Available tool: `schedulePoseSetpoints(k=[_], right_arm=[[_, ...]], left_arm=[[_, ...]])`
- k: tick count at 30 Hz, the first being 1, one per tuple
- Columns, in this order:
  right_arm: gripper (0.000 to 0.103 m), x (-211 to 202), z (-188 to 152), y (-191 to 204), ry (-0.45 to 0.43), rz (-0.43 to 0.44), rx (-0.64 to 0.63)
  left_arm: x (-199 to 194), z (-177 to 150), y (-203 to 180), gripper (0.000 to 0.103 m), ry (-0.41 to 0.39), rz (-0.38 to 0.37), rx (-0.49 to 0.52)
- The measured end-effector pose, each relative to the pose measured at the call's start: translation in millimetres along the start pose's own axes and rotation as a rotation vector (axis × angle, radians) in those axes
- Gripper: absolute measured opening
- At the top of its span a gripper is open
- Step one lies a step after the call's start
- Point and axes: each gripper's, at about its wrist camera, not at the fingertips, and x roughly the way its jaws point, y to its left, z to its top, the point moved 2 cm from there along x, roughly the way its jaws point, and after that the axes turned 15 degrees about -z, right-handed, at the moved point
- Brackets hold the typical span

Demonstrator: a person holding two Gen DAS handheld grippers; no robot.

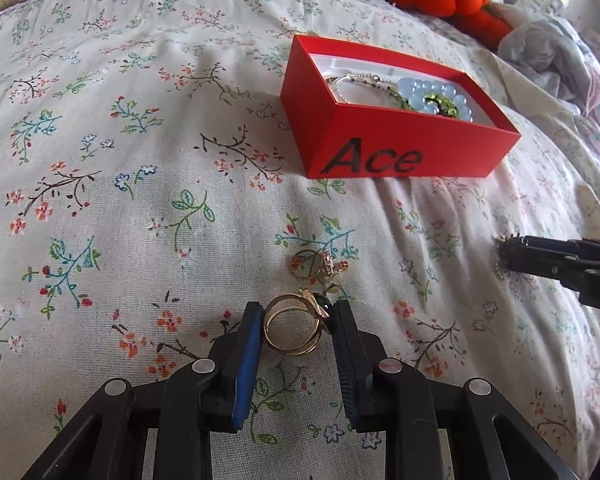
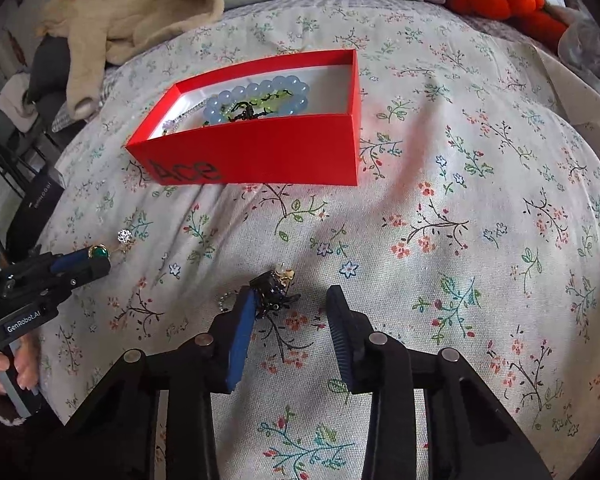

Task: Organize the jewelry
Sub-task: 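Grasp the gold rings with the left tool while the right tool grasps the black spider brooch, then lower the gold rings and black brooch into the red box and open both tools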

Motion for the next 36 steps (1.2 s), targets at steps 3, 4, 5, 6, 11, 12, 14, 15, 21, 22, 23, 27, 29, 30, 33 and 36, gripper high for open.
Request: schedulePoseSetpoints(k=[3, 4, 5, 6, 11, 12, 14, 15, 21, 22, 23, 27, 29, 30, 33, 36], right_arm=[[0.024, 2.1, 1.2, 4.0, 0.004, -0.016, -0.024], [0.024, 2.3, 1.9, 4.0, 0.002, -0.022, -0.027], [0.024, 2.2, 2.9, 4.3, 0.004, -0.026, -0.027], [0.024, 2.1, 3.5, 3.8, 0.007, -0.027, -0.025], [0.024, -4.4, 9.3, -1.0, 0.013, -0.038, -0.004], [0.024, -5.6, 10.9, -3.0, 0.018, -0.04, 0.007], [0.024, -8.2, 13.5, -7.3, 0.03, -0.037, 0.039], [0.024, -10.2, 14.8, -9.0, 0.035, -0.033, 0.053], [0.024, -24.6, 22.1, -15.3, 0.03, -0.007, 0.117], [0.024, -27.1, 23.8, -16.3, 0.025, -0.004, 0.126], [0.024, -29.6, 25.7, -17.4, 0.02, -0.002, 0.134], [0.024, -36.2, 34.8, -21.3, -0.002, 0.001, 0.166], [0.024, -37.0, 39.3, -23.3, -0.009, -0.004, 0.179], [0.024, -37.0, 42.1, -24.3, -0.014, -0.012, 0.184], [0.024, -34.9, 53.2, -26.8, -0.028, -0.025, 0.187], [0.024, -34.4, 62.6, -33.0, -0.052, -0.032, 0.202]], left_arm=[[-4.5, 3.0, -1.5, 0.028, -0.013, 0.012, 0.003], [-6.8, 5.3, -2.1, 0.028, -0.019, 0.018, 0.006], [-9.8, 8.1, -2.7, 0.028, -0.028, 0.022, 0.008], [-13.0, 10.6, -2.5, 0.028, -0.039, 0.026, 0.009], [-22.0, 19.6, -1.5, 0.028, -0.065, 0.04, -0.012], [-22.0, 20.6, -1.4, 0.028, -0.066, 0.043, -0.017], [-21.4, 23.1, -2.0, 0.028, -0.071, 0.05, -0.026], [-21.1, 24.0, -2.9, 0.028, -0.075, 0.051, -0.029], [-17.1, 34.7, -12.5, 0.028, -0.1, 0.038, -0.034], [-16.2, 37.4, -14.0, 0.028, -0.105, 0.036, -0.034], [-15.7, 40.0, -15.3, 0.028, -0.11, 0.035, -0.034], [-14.2, 50.7, -19.9, 0.028, -0.136, 0.022, -0.039], [-12.7, 57.2, -22.9, 0.028, -0.149, 0.016, -0.035], [-11.7, 60.9, -24.7, 0.028, -0.16, 0.012, -0.03], [-7.5, 72.7, -31.0, 0.028, -0.189, 0.002, 0.001], [-1.8, 83.0, -37.7, 0.028, -0.213, -0.022, 0.024]])
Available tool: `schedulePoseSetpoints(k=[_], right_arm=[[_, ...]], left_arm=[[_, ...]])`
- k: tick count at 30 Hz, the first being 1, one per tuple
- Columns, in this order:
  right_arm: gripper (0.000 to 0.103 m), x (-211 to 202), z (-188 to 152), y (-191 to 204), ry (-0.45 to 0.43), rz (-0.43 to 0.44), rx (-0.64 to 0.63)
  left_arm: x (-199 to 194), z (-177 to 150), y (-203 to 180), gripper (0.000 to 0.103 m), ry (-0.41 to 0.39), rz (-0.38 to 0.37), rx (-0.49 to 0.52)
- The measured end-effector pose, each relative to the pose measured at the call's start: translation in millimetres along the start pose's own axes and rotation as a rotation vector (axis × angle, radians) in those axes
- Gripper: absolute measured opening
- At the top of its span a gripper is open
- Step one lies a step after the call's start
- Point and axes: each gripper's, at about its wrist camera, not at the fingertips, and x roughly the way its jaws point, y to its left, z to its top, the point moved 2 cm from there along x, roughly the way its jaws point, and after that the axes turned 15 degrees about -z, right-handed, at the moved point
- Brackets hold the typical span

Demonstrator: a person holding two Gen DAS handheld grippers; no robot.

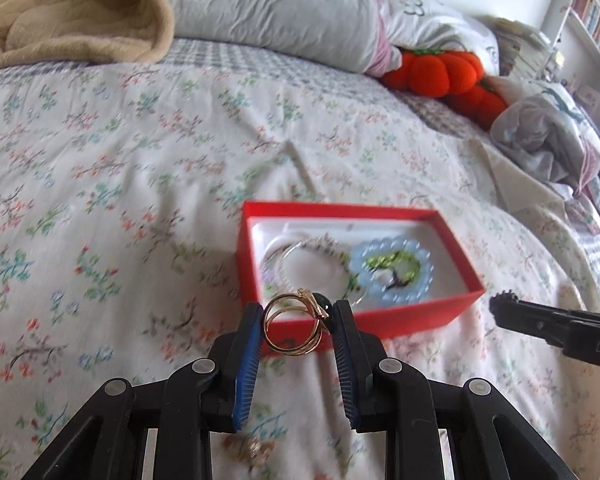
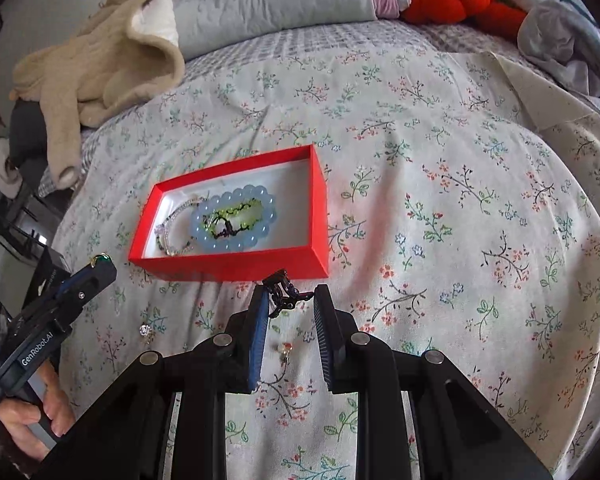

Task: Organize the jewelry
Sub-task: 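Lower the gold rings and black brooch into the red box and open both tools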

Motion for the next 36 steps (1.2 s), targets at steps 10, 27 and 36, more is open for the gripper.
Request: schedulePoseSetpoints(k=[10, 27, 36], right_arm=[[0.025, 11.4, 19.5, -7.9, -0.015, 0.02, 0.054], [0.025, 17.2, 23.7, -1.7, -0.041, 0.009, 0.018], [0.025, 20.2, 27.8, 8.5, -0.082, -0.021, -0.044]], left_arm=[[33.2, 3.5, -6.7, 0.029, -0.002, 0.033, 0.06], [34.6, 2.2, -0.3, 0.045, -0.003, 0.035, 0.044], [7.3, -6.8, -0.2, 0.056, 0.024, 0.086, 0.051]])
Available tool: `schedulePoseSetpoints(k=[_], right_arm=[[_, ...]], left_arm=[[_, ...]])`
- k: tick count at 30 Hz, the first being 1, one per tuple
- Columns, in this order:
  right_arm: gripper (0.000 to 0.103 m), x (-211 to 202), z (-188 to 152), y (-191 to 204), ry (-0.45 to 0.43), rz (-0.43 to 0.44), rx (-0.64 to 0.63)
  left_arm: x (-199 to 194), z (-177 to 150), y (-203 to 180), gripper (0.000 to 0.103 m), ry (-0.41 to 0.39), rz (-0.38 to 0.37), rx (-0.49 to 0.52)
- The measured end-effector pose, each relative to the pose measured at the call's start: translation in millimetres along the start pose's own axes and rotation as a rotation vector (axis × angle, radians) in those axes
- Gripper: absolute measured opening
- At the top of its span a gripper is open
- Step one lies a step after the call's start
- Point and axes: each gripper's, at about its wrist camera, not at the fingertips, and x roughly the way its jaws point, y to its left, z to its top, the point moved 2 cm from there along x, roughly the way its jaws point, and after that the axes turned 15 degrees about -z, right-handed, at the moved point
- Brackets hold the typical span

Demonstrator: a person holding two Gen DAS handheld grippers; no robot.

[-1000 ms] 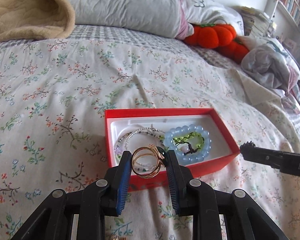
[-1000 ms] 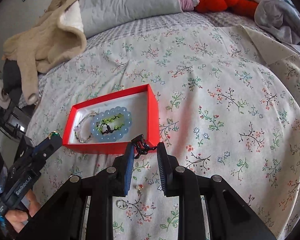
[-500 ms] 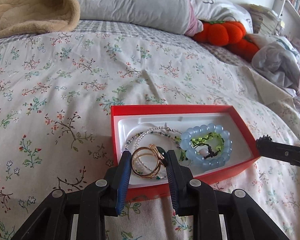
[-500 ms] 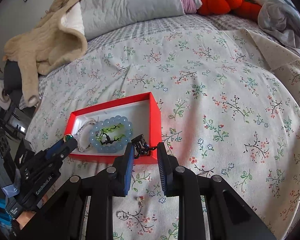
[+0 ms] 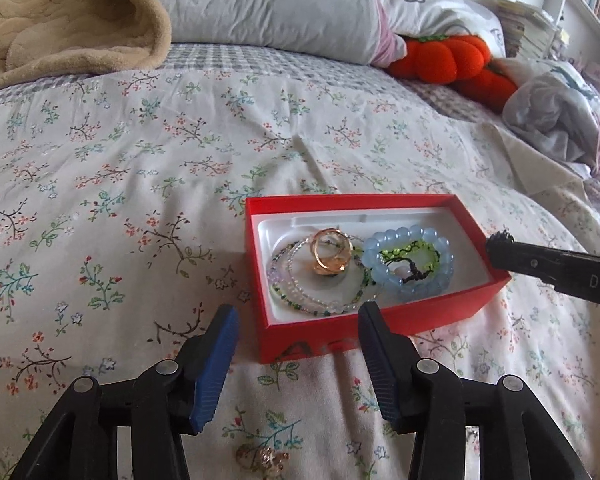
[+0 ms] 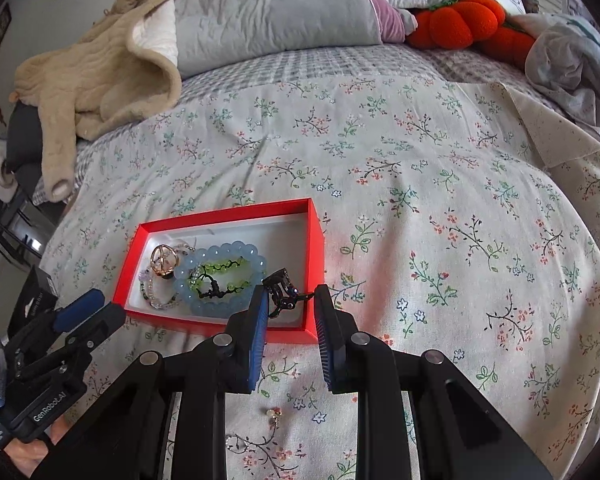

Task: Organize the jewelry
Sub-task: 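Lower the gold rings and black brooch into the red box and open both tools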

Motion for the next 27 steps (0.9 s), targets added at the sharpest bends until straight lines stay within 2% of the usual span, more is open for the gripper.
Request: schedulePoseSetpoints(k=[8, 14, 17, 19, 27], right_arm=[[0.025, 5.5, 2.8, 6.9, -0.024, -0.017, -0.04], [0.026, 7.1, 4.2, 7.2, -0.032, -0.012, -0.043], [0.035, 5.4, 4.4, 5.6, -0.015, 0.027, -0.025], [0.047, 1.0, 3.5, 2.8, -0.017, 0.047, -0.006], [0.056, -13.5, -10.1, -10.3, -0.012, 0.031, -0.007]], left_arm=[[-24.2, -16.7, 10.5, 0.067, 0.026, 0.04, 0.01], [-28.7, -28.4, 21.0, 0.068, 0.06, 0.063, -0.011], [-28.7, -33.3, 24.4, 0.073, 0.08, 0.07, -0.024], [-29.3, -36.6, 25.8, 0.076, 0.09, 0.075, -0.031], [-30.8, -52.3, 29.7, 0.085, 0.133, 0.118, -0.036]])
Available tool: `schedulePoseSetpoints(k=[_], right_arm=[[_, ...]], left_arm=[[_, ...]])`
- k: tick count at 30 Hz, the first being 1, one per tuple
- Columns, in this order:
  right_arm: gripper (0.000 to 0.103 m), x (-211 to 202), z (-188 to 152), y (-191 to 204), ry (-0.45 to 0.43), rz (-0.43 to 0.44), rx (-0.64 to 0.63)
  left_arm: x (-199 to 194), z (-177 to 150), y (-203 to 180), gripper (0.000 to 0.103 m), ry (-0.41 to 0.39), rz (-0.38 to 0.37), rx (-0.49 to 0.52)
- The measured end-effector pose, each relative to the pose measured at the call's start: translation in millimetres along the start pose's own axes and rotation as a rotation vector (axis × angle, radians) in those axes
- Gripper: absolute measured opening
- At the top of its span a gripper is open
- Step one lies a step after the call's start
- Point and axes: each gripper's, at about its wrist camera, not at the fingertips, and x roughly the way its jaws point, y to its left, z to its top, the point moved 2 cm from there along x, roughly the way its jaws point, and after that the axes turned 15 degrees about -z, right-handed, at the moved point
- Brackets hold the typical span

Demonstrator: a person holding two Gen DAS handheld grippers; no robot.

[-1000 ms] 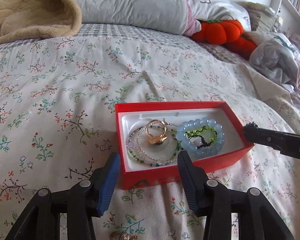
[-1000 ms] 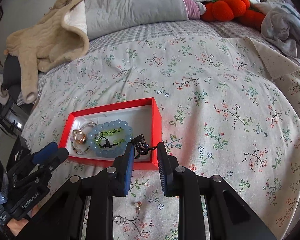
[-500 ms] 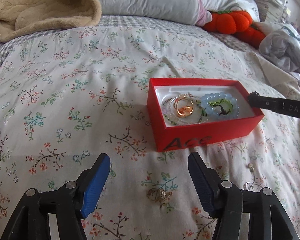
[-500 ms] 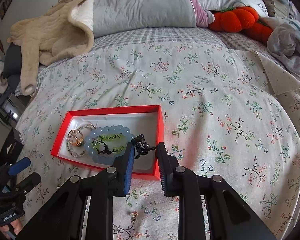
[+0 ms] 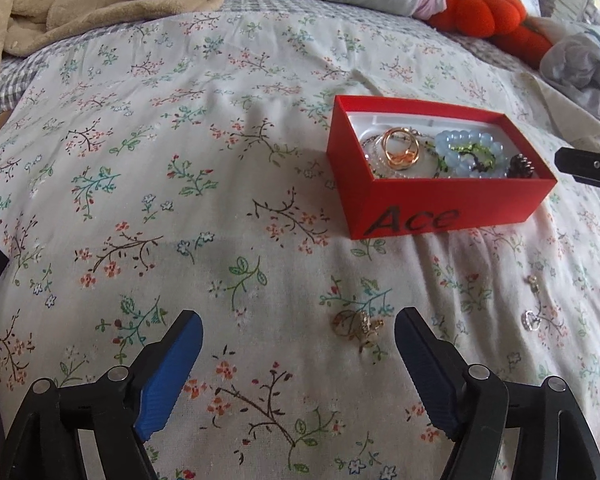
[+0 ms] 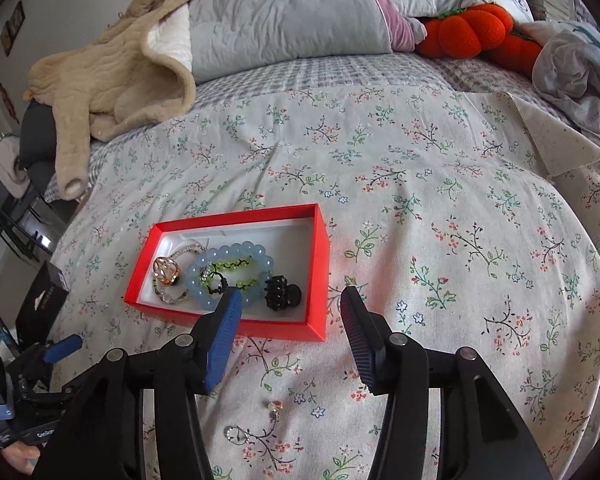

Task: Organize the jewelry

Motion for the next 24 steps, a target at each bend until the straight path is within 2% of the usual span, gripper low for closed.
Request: schedulePoseSetpoints(k=[6, 13, 16, 19, 24], right_arm=[[0.057, 5.0, -20.4, -10.0, 0.059, -0.034, -0.02], [0.057, 11.8, -47.0, -10.8, 0.12, -0.059, -0.072], [0.057, 13.0, -58.0, -6.9, 0.145, -0.063, -0.104], [0.058, 13.0, -68.8, -2.6, 0.167, -0.076, -0.138], [0.059, 15.5, -82.7, -4.2, 0.201, -0.095, -0.121]], left_arm=[[1.2, -17.5, 4.9, 0.09, 0.01, 0.021, 0.007], [8.4, -36.2, 12.6, 0.09, 0.053, 0.06, 0.034], [10.9, -42.7, 13.7, 0.091, 0.049, 0.081, 0.07], [14.0, -49.4, 12.0, 0.096, 0.022, 0.094, 0.121], [19.8, -42.2, 6.0, 0.096, 0.052, 0.118, 0.146]])
